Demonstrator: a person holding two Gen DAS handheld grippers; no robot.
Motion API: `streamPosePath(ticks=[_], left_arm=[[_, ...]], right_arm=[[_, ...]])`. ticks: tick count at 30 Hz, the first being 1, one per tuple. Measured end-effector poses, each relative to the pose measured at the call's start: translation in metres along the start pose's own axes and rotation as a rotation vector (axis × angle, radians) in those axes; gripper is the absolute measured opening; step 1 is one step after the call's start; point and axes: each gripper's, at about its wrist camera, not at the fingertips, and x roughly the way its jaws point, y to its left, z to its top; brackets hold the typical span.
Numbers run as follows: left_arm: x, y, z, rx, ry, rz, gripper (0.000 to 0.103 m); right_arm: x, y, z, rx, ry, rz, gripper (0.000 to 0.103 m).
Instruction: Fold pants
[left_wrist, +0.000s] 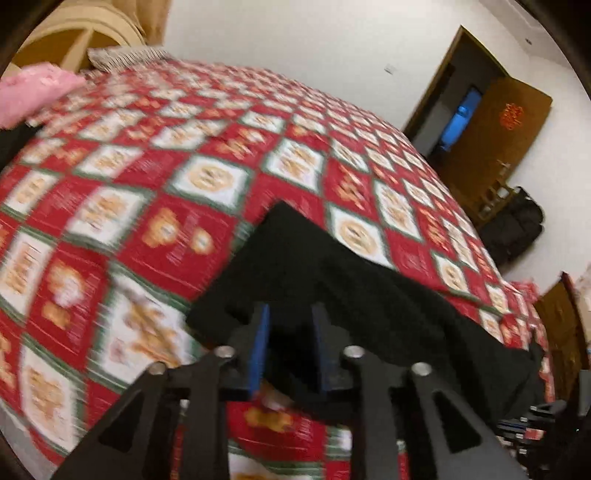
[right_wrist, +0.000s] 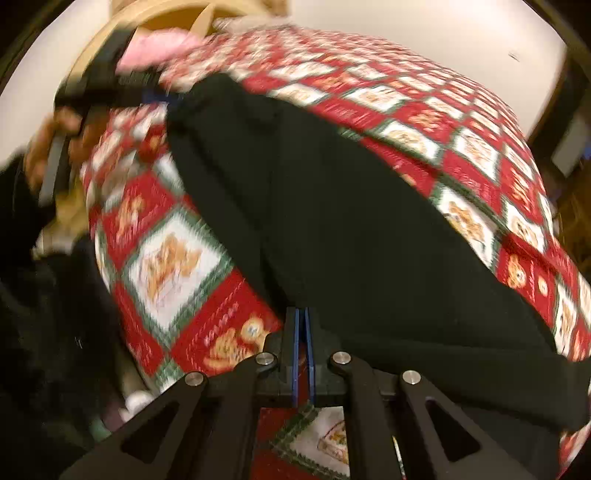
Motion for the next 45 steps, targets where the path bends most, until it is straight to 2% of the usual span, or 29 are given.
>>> streamPosePath(ticks=[3,4,5,6,7,8,9,11,13,16,17,19,22,23,25,26,27,32,35,39,43,45], left_arm=[[0.011,-0.005,-0.005,-0.040,0.064,-0.078,0.032],[0.014,-0.007,-0.006,-0.048,0.076,-0.098,0.034],[0.016,-0.009,-0.007,-0.048,0.082,-0.102,0.041],[0.017,-0.010,-0.006,-0.047,0.084,-0.102,0.047],[0.019,-0.011,-0.005,-0.050,0.077,-0.099,0.049],[0.021,-0.009,-0.004,-0.068,0.065,-0.093,0.052],[0.023,-0.007,-0.003,-0.092,0.056,-0.091,0.052],[0.029,-0.003,-0.002,-0.150,0.054,-0.106,0.052],[0.029,-0.002,-0.002,-0.178,0.045,-0.107,0.052],[0.021,0.001,-0.003,-0.168,0.014,-0.070,0.052],[0.015,0.004,-0.002,-0.161,-0.004,-0.039,0.052],[0.006,0.011,0.001,-0.146,-0.024,-0.001,0.052],[0.000,0.020,0.004,-0.153,-0.023,0.001,0.052],[0.000,0.020,0.004,-0.156,-0.014,-0.007,0.052],[0.002,0.018,0.001,-0.152,0.011,-0.026,0.052],[0.002,0.017,0.000,-0.146,0.020,-0.029,0.052],[0.003,0.014,-0.002,-0.137,0.028,-0.038,0.052],[0.015,-0.010,-0.012,-0.097,0.127,-0.148,0.049],[0.022,-0.017,-0.018,-0.104,0.167,-0.165,0.049],[0.031,-0.007,-0.017,-0.197,0.180,-0.198,0.049],[0.032,0.010,-0.016,-0.340,0.147,-0.271,0.055],[0.029,0.012,-0.017,-0.362,0.131,-0.285,0.056]], right_arm=[[-0.022,-0.022,0.007,0.147,-0.114,0.061,0.006],[-0.029,-0.026,0.009,0.187,-0.157,0.090,0.008],[-0.034,-0.028,0.012,0.223,-0.194,0.128,0.013],[-0.035,-0.027,0.013,0.237,-0.210,0.149,0.030],[-0.034,-0.023,0.016,0.242,-0.231,0.165,0.055],[-0.033,-0.018,0.019,0.237,-0.251,0.164,0.065],[-0.031,-0.011,0.021,0.224,-0.269,0.164,0.069],[-0.023,0.004,0.028,0.182,-0.269,0.168,0.069],[-0.014,0.028,0.034,0.086,-0.275,0.110,0.067],[0.008,0.057,0.049,-0.056,-0.256,0.107,0.054],[0.019,0.065,0.054,-0.094,-0.243,0.102,0.053],[0.042,0.083,0.062,-0.195,-0.217,0.030,0.053],[0.074,0.094,0.068,-0.260,-0.171,-0.001,0.050],[0.082,0.095,0.068,-0.264,-0.162,-0.024,0.045],[0.093,0.088,0.072,-0.218,-0.144,-0.031,0.016],[0.093,0.083,0.073,-0.183,-0.154,-0.018,0.014],[0.092,0.077,0.076,-0.147,-0.154,-0.007,0.005],[0.071,0.068,0.089,-0.037,-0.233,0.099,0.003],[0.059,0.074,0.095,-0.032,-0.259,0.149,0.003],[0.047,0.080,0.095,-0.030,-0.278,0.185,0.003],[0.034,0.064,0.097,0.068,-0.316,0.253,0.003],[0.030,0.057,0.100,0.108,-0.328,0.281,0.003]])
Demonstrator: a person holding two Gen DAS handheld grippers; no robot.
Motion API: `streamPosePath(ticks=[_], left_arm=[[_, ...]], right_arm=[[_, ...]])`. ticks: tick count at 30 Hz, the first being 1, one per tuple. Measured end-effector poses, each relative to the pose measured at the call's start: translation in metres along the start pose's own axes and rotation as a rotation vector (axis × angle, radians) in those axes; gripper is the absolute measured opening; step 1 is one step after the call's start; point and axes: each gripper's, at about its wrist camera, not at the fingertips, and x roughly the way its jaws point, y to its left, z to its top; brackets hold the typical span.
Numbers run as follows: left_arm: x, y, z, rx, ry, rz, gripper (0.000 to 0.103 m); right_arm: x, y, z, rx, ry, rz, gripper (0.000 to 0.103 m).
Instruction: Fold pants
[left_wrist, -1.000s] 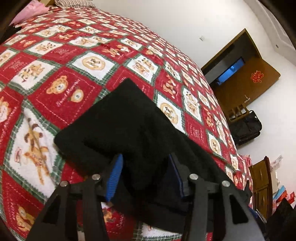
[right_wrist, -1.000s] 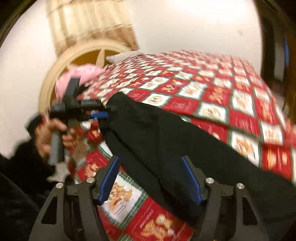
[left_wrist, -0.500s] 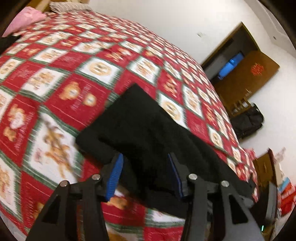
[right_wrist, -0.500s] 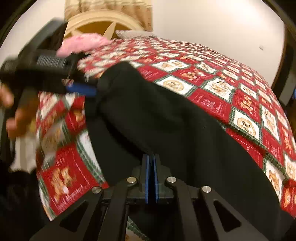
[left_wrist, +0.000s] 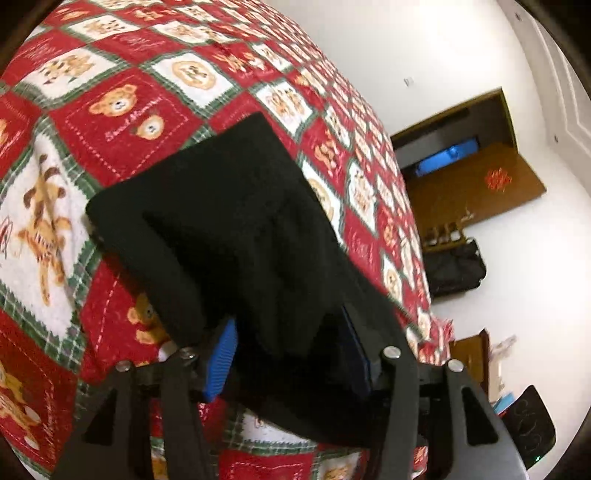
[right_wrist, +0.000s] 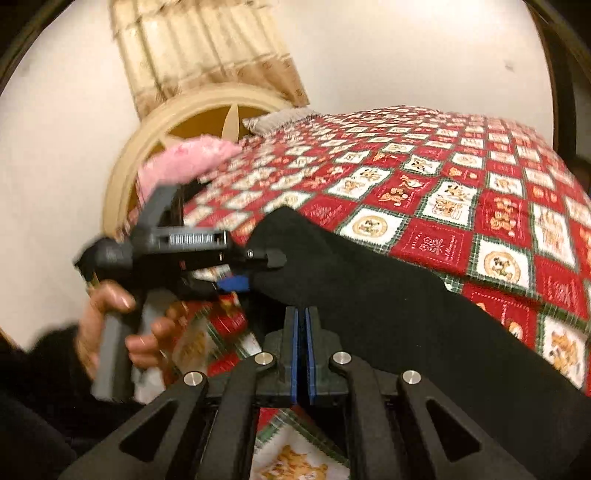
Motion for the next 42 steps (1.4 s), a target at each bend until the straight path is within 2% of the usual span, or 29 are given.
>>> streamPosePath(ticks=[4,8,10,11,12,14,17,18,19,21,22,25,26,27,29,30,31,33,35,36,39,42], left_arm=[[0.004,0.002,0.000,-0.062,-0.032,-0.059,0.056],[-0.002,0.005,0.016,-0.090,-0.147,-0.006,0.056],[-0.008,0.004,0.020,-0.080,-0.185,-0.005,0.031],[-0.011,-0.001,0.021,-0.044,-0.190,0.010,0.016],[-0.012,-0.006,0.021,0.003,-0.194,0.041,0.011],[-0.017,-0.011,0.021,0.076,-0.207,0.115,0.008],[-0.023,-0.005,0.022,0.115,-0.235,0.199,0.008],[-0.024,-0.003,0.022,0.132,-0.239,0.230,0.009],[-0.024,0.000,0.022,0.165,-0.239,0.291,0.010],[-0.016,0.005,0.016,0.220,-0.230,0.397,0.020],[-0.009,0.009,0.013,0.250,-0.221,0.447,0.020],[-0.011,0.002,0.009,0.307,-0.237,0.484,0.025],[-0.013,0.000,0.010,0.308,-0.238,0.507,0.032],[-0.019,-0.001,0.011,0.292,-0.253,0.543,0.048],[-0.035,-0.002,0.015,0.254,-0.315,0.583,0.067],[-0.043,-0.002,0.015,0.240,-0.348,0.580,0.067],[-0.052,-0.003,0.017,0.220,-0.385,0.592,0.067],[-0.061,-0.009,0.020,0.215,-0.439,0.608,0.066],[-0.060,-0.028,0.019,0.277,-0.430,0.542,0.066],[-0.054,-0.037,0.017,0.314,-0.405,0.501,0.066],[-0.025,-0.078,0.002,0.456,-0.283,0.339,0.066],[0.014,-0.121,-0.023,0.579,-0.136,0.193,0.066]], right_arm=[[0.003,0.004,-0.003,-0.009,0.022,0.010,0.003],[0.015,0.019,-0.014,-0.074,0.071,-0.013,0.003],[0.023,0.026,-0.019,-0.099,0.098,-0.012,0.003],[0.027,0.030,-0.020,-0.120,0.108,-0.017,0.003],[0.032,0.034,-0.023,-0.139,0.121,-0.022,0.003],[0.045,0.040,-0.029,-0.177,0.155,-0.047,0.003],[0.064,0.042,-0.044,-0.237,0.189,-0.114,0.004],[0.073,0.040,-0.051,-0.239,0.211,-0.128,0.004],[0.075,0.038,-0.056,-0.236,0.201,-0.131,0.004],[0.072,0.037,-0.061,-0.248,0.157,-0.130,0.005],[0.071,0.037,-0.060,-0.249,0.158,-0.128,0.006],[0.058,0.029,-0.049,-0.147,0.185,-0.071,0.014],[0.046,0.024,-0.044,-0.100,0.160,-0.039,0.014],[0.024,0.017,-0.037,-0.047,0.103,-0.007,0.016],[-0.013,0.007,-0.029,0.022,0.005,0.000,0.034],[-0.038,-0.004,-0.025,0.062,-0.056,-0.018,0.054],[-0.064,-0.016,-0.023,0.100,-0.114,-0.061,0.066],[-0.111,-0.050,-0.020,0.178,-0.178,-0.196,0.066],[-0.156,-0.096,-0.023,0.278,-0.184,-0.387,0.066],[-0.183,-0.128,-0.028,0.369,-0.190,-0.497,0.066],[-0.225,-0.205,-0.041,0.579,-0.127,-0.715,0.066],[-0.236,-0.268,-0.056,0.691,-0.035,-0.900,0.066]])
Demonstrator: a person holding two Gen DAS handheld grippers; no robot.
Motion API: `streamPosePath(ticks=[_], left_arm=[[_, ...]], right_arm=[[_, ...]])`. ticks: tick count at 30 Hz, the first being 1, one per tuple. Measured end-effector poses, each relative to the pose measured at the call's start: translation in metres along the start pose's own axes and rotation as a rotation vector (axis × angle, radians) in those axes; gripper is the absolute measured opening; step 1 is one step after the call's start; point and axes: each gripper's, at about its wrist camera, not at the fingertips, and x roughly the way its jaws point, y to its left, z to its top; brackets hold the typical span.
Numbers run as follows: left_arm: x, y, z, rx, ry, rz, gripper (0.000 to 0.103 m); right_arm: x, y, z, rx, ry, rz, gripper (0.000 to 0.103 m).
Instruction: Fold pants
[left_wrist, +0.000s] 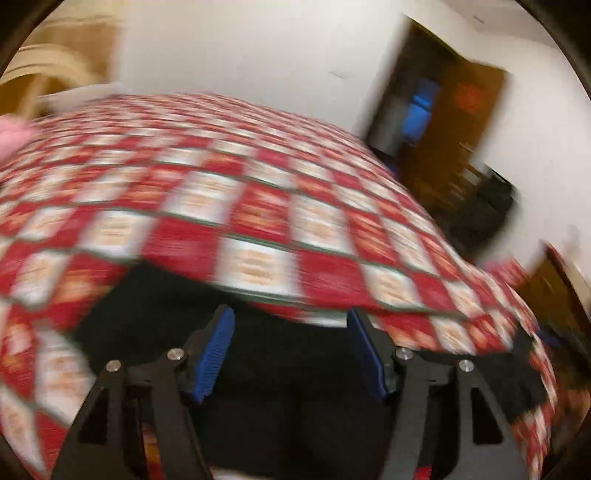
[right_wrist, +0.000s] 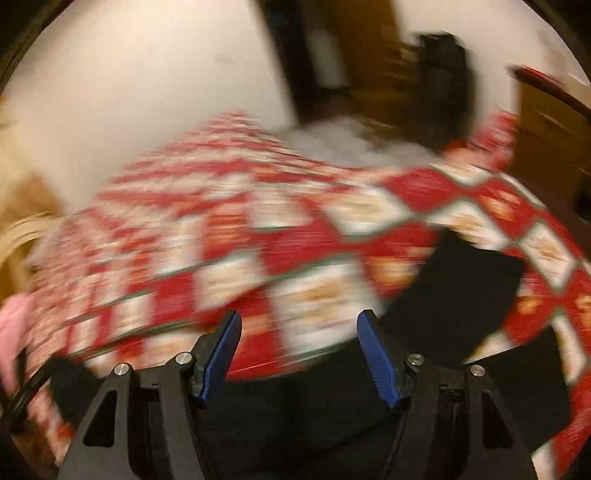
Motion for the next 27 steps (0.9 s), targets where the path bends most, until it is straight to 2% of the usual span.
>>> streamPosePath(ticks=[2,5,6,8,9,10,11,13,16,18,21,27], left_arm=[[0.020,-0.038,-0.004,0.072,0.061,-0.093,0.066],[0.042,-0.074,-0.012,0.144,0.123,-0.094,0.066],[0.045,-0.079,-0.017,0.150,0.141,-0.100,0.066],[0.049,-0.089,-0.028,0.156,0.184,-0.129,0.066],[0.051,-0.094,-0.032,0.165,0.202,-0.141,0.066],[0.053,-0.098,-0.036,0.176,0.216,-0.150,0.066],[0.054,-0.104,-0.040,0.190,0.230,-0.165,0.066],[0.053,-0.117,-0.047,0.224,0.249,-0.206,0.066],[0.051,-0.135,-0.053,0.288,0.246,-0.223,0.066],[0.052,-0.140,-0.053,0.303,0.248,-0.223,0.066],[0.054,-0.140,-0.054,0.287,0.265,-0.238,0.066],[0.059,-0.137,-0.056,0.282,0.276,-0.230,0.066]], right_arm=[[0.025,-0.014,0.005,0.012,0.042,-0.087,0.066],[0.051,-0.030,0.001,0.053,0.099,-0.109,0.067],[0.052,-0.026,0.001,0.020,0.075,-0.149,0.067],[0.055,-0.023,0.000,0.021,0.086,-0.188,0.066],[0.053,-0.025,0.000,0.044,0.086,-0.192,0.060],[0.053,-0.028,0.001,0.054,0.082,-0.214,0.035],[0.052,-0.031,0.002,0.061,0.080,-0.195,0.022],[0.049,-0.036,0.003,0.077,0.104,-0.141,0.006],[0.026,-0.045,-0.003,0.135,0.073,-0.029,0.005],[-0.006,-0.057,-0.014,0.171,-0.016,0.049,0.005],[-0.051,-0.080,-0.040,0.231,-0.128,0.116,0.005],[-0.094,-0.140,-0.111,0.436,-0.223,0.162,0.005]])
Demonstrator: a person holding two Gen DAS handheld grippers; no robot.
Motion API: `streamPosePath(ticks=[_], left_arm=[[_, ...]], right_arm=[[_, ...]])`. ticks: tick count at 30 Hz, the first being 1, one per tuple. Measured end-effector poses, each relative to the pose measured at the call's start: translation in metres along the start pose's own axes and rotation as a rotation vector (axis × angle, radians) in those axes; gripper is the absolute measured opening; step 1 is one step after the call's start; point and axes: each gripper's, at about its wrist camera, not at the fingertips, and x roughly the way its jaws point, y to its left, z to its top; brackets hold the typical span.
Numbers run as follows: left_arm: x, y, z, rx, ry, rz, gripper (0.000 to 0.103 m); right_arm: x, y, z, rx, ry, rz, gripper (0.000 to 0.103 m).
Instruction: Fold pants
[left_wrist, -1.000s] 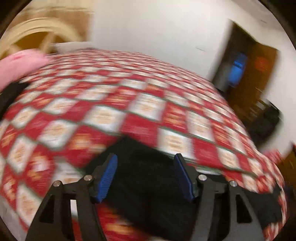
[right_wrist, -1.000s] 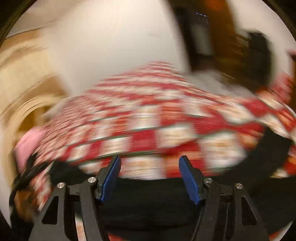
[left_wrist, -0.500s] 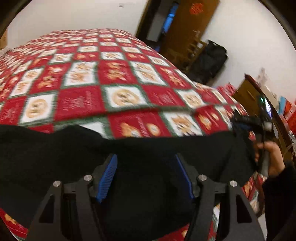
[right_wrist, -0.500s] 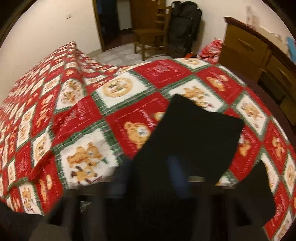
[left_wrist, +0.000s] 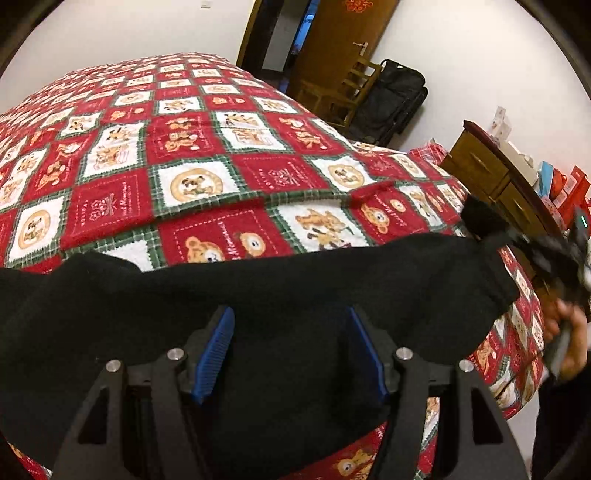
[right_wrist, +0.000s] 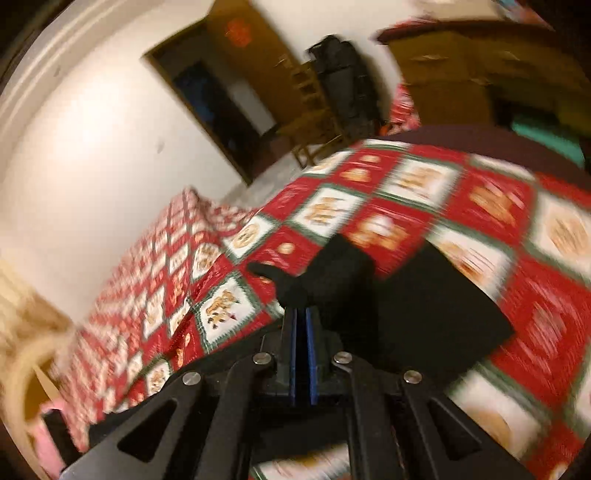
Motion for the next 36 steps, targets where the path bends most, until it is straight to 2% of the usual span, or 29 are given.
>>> streamPosePath(ticks=[2,6,8,11,12,13,14,15,17,19,21,23,24,25,26,29,33,35,36], left_arm=[[0.000,-0.001,0.001,0.006,-0.003,0.005,0.066],[0.003,-0.011,0.004,0.041,0.001,0.010,0.066],[0.005,-0.018,0.004,0.065,-0.001,0.018,0.066],[0.008,-0.027,0.001,0.100,0.002,0.029,0.066],[0.010,-0.030,0.000,0.109,0.005,0.032,0.066],[0.012,-0.033,-0.001,0.116,0.013,0.038,0.066],[0.014,-0.035,-0.002,0.119,0.018,0.039,0.066],[0.015,-0.037,-0.003,0.120,0.022,0.038,0.066],[0.016,-0.041,-0.005,0.124,0.026,0.032,0.066],[0.016,-0.043,-0.007,0.129,0.025,0.039,0.066],[0.017,-0.042,-0.008,0.122,0.027,0.048,0.066],[0.020,-0.041,-0.009,0.109,0.030,0.052,0.066],[0.022,-0.041,-0.010,0.109,0.030,0.055,0.066],[0.023,-0.043,-0.011,0.116,0.028,0.061,0.066],[0.024,-0.045,-0.013,0.129,0.023,0.072,0.066],[0.025,-0.051,-0.016,0.180,0.014,0.100,0.068],[0.025,-0.047,-0.014,0.172,0.017,0.080,0.068],[0.026,-0.044,-0.012,0.154,0.019,0.064,0.068],[0.026,-0.044,-0.011,0.151,0.020,0.061,0.068]], right_arm=[[-0.010,-0.023,-0.013,0.037,-0.003,-0.052,0.001],[-0.028,-0.072,-0.026,0.194,-0.010,-0.066,0.002],[-0.043,-0.069,-0.021,0.135,-0.055,-0.128,0.002],[-0.049,-0.029,-0.008,-0.043,-0.086,-0.137,0.006],[-0.046,-0.018,-0.006,-0.085,-0.082,-0.131,0.026],[-0.040,-0.004,-0.006,-0.147,-0.077,-0.117,0.061],[-0.033,0.012,-0.007,-0.212,-0.076,-0.109,0.078],[-0.025,0.032,-0.010,-0.300,-0.080,-0.108,0.087],[-0.001,0.074,-0.020,-0.506,-0.049,-0.131,0.087],[0.022,0.095,-0.027,-0.625,-0.017,-0.184,0.087],[0.056,0.106,-0.029,-0.711,0.058,-0.232,0.086],[0.076,0.102,-0.031,-0.740,0.107,-0.275,0.076],[0.088,0.097,-0.027,-0.717,0.135,-0.304,0.054],[0.089,0.088,-0.021,-0.667,0.154,-0.300,0.019],[0.089,0.075,-0.013,-0.584,0.165,-0.283,0.003],[0.056,0.032,0.007,-0.350,0.102,-0.199,0.003],[0.011,-0.028,0.015,-0.072,0.019,-0.103,0.003],[-0.001,-0.055,0.012,0.019,0.018,-0.067,0.003],[-0.003,-0.066,0.009,0.042,0.024,-0.079,0.003]])
